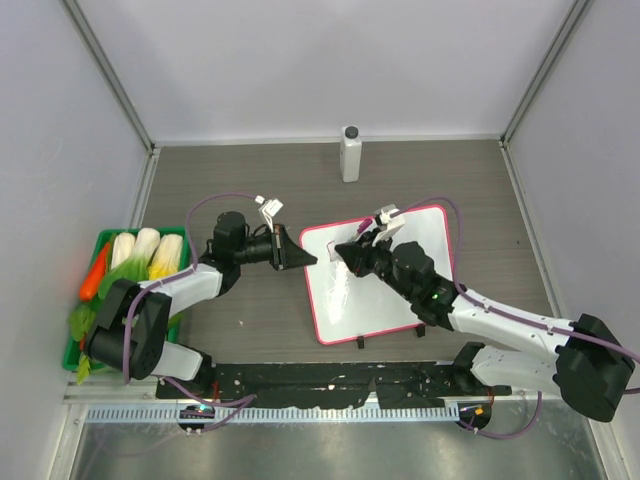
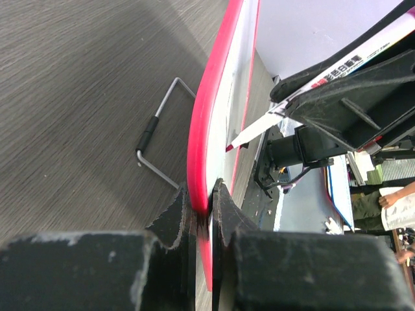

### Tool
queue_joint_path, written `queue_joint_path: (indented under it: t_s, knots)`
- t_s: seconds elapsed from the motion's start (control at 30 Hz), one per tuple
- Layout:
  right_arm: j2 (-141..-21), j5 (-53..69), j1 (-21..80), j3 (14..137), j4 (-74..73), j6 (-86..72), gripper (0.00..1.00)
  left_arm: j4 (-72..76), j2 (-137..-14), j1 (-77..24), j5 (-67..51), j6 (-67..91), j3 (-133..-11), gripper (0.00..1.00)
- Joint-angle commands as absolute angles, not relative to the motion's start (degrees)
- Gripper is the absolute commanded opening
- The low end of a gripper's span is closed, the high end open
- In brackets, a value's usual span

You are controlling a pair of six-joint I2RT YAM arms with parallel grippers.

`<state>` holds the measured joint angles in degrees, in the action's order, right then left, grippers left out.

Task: Write a sentence on the whiteboard
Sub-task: Write with the whiteboard marker on the whiteboard.

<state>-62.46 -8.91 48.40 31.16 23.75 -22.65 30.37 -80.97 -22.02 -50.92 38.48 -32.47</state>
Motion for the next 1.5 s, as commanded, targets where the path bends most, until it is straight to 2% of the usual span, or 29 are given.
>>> queue_joint_path:
  t_s: [0.0,0.37,1.47]
  knots:
    - [-61.3,-8.5,49.0,30.1,22.1,-22.2,0.01,25.7,-82.3,-23.6,-46.8,29.2,-32.2,0.00]
    - [-60.7,-7.3,49.1,33.9,22.6,-22.1,0.01,25.4,-82.1,-23.5,-46.8,28.9,-32.2,0.00]
    - [-65.0,-15.5,49.1,35.6,23.8,-22.9,0.01,24.7,-81.9,-23.9,-46.8,28.4,-32.3,0.00]
